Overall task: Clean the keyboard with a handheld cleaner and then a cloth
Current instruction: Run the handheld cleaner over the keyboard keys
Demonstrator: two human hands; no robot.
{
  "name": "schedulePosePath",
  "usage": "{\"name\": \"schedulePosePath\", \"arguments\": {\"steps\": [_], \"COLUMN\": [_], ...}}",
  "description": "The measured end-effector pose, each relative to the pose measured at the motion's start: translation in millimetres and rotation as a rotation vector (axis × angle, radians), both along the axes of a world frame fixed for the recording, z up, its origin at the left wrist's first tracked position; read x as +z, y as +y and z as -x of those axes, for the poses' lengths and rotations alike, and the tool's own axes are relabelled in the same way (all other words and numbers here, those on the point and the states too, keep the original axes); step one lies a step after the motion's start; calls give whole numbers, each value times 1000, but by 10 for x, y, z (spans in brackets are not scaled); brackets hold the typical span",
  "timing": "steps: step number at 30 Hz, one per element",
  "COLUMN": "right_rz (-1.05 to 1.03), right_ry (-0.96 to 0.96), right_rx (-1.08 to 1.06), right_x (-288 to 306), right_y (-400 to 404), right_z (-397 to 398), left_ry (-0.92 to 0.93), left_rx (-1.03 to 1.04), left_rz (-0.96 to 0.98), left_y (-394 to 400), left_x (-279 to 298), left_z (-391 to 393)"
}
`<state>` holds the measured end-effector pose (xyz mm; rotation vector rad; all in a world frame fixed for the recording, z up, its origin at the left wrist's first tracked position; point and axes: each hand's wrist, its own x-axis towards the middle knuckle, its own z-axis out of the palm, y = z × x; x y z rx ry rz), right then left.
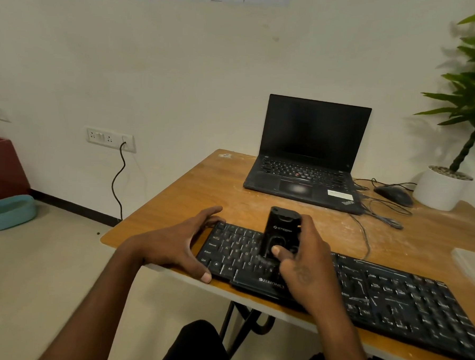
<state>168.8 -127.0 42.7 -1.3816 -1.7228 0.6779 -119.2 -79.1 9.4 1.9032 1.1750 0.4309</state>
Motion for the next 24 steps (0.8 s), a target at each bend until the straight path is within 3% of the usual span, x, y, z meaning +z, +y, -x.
{"name": "schedulePosePath", "arguments": {"steps": [9, 18, 24], "right_rz": [-49, 36, -32], "right_ry": [-10, 115, 157], "right_rx": [88, 100, 187], "right_x": [-56, 72, 54], "right_y": [-66, -146, -166], "right_z": [362, -176, 77], "left_ry": [-5, 1, -12], "left_rx": [12, 5, 9], "left_rz": [-8, -10, -6], "left_y": [-11, -5, -12], "left_x": [9, 0, -3], "left_z": [-12, -18, -21]}}
